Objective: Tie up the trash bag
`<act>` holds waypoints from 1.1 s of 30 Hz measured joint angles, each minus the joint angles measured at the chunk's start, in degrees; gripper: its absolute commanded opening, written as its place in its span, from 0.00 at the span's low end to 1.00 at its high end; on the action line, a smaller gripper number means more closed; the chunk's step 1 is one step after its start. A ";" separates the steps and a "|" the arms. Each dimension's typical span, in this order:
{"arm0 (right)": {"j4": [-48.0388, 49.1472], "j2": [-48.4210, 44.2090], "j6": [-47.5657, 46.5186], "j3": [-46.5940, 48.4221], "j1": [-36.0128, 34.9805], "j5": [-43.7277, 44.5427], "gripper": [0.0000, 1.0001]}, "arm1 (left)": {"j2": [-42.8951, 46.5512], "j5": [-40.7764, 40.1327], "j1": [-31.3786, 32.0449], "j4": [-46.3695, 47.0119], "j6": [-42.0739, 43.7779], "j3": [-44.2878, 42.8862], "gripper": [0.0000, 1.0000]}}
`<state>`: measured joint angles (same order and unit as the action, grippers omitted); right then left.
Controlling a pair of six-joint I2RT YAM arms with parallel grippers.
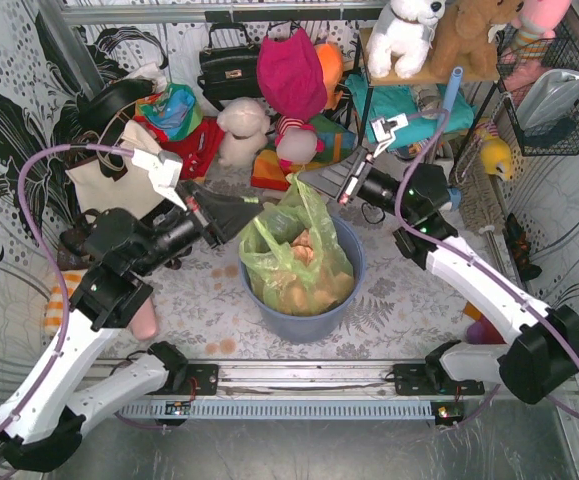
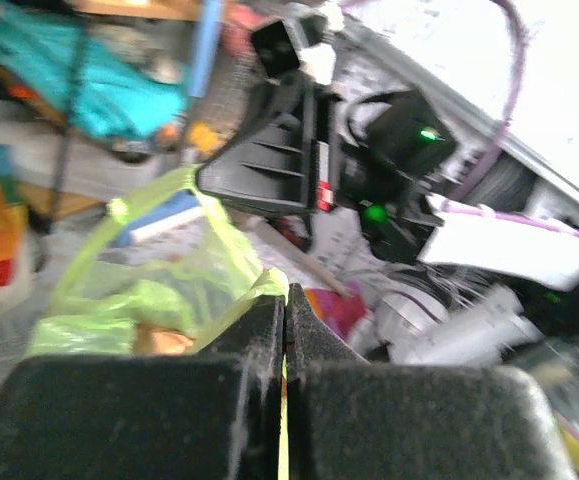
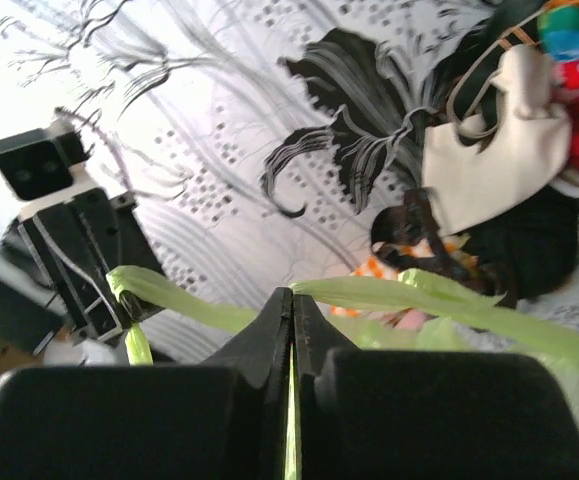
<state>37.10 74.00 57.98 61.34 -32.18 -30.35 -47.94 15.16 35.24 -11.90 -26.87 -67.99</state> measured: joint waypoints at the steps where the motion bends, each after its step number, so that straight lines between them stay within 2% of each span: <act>1: 1.66 -1.18 0.96 -1.42 0.00 -1.49 0.00 | 1.33 3.26 0.00 2.21 -0.76 1.64 0.00; 7: 4.66 -10.34 3.08 -9.01 -0.02 -7.72 0.00 | 6.95 18.18 0.00 10.32 -5.62 8.92 0.00; 13: -5.38 -22.88 -1.36 -11.37 -0.07 -8.41 0.00 | 11.34 26.29 0.00 10.16 -7.43 10.93 0.00; 16: -12.02 -27.45 -4.37 -11.69 -0.07 -7.30 0.00 | 14.14 26.32 0.00 6.60 -7.13 10.93 0.09; 17: -13.62 -28.22 -5.20 -11.69 -0.07 -6.99 0.00 | 15.13 25.88 0.00 5.29 -6.95 10.88 0.18; 18: -15.19 -28.61 -6.05 -11.65 -0.07 -6.75 0.09 | 15.98 25.29 0.00 3.98 -6.78 10.80 0.28; 20: -18.75 -28.35 -7.67 -11.08 -0.07 -6.25 0.37 | 17.42 22.77 0.00 1.14 -6.56 10.10 0.42; 22: -23.58 -26.71 -9.79 -9.05 -0.07 -5.64 0.54 | 17.92 19.58 0.00 -1.66 -6.78 8.41 0.51; 23: -25.94 -25.42 -10.71 -7.41 -0.07 -5.22 0.59 | 17.94 18.14 0.00 -2.69 -6.86 7.54 0.52; 27: -34.01 -19.52 -14.14 -0.33 -0.07 -4.79 0.68 | 16.55 12.07 0.00 -8.74 -7.74 2.82 0.55; 33: -42.40 -11.41 -17.84 9.03 -0.07 -8.11 0.70 | 11.89 9.33 0.00 -15.17 -11.74 1.60 0.64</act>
<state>-5.30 62.59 40.14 70.37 -32.25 -38.46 -36.05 24.49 35.24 -27.07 -38.61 -66.39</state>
